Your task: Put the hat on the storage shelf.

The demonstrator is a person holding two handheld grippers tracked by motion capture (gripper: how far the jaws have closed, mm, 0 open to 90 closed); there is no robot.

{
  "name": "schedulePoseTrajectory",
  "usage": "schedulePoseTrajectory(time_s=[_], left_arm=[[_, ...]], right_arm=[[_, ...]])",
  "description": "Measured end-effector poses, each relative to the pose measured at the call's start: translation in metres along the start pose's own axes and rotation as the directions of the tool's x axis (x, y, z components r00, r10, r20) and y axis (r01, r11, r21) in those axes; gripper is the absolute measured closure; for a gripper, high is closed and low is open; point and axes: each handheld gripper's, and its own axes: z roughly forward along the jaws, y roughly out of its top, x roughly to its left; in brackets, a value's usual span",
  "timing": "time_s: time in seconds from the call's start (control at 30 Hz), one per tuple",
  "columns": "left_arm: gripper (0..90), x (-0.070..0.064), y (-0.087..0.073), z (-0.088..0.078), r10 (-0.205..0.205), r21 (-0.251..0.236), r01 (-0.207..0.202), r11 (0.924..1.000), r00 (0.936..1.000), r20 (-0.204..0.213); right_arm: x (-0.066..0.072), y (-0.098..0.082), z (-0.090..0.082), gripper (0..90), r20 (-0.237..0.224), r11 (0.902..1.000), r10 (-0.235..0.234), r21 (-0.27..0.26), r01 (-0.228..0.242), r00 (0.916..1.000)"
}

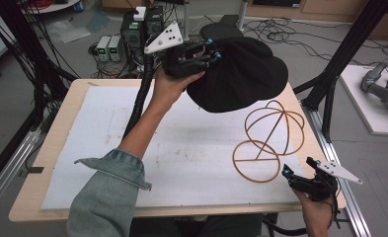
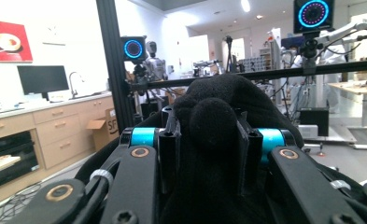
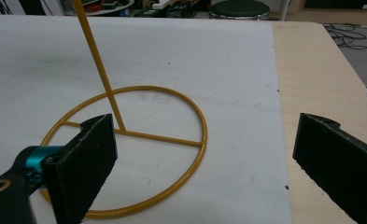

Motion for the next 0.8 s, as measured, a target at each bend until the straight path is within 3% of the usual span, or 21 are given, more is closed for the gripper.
schedulePoseTrajectory(time_s=[0.4,0.8], left_arm=[[68.9,-0.006,-0.005,0.016,-0.021,-0.012,0.022,0.9997,0.9983,0.055],[68.9,-0.015,-0.014,0.034,-0.039,-0.004,0.040,0.9992,0.9920,0.120]], right_arm=[[0.000,0.000,0.000,5.9,-0.002,1.0000,0.002,0.003,-0.002,1.0000],[-0.001,0.000,0.000,5.9,-0.003,1.0000,0.000,-0.004,0.000,1.0000]])
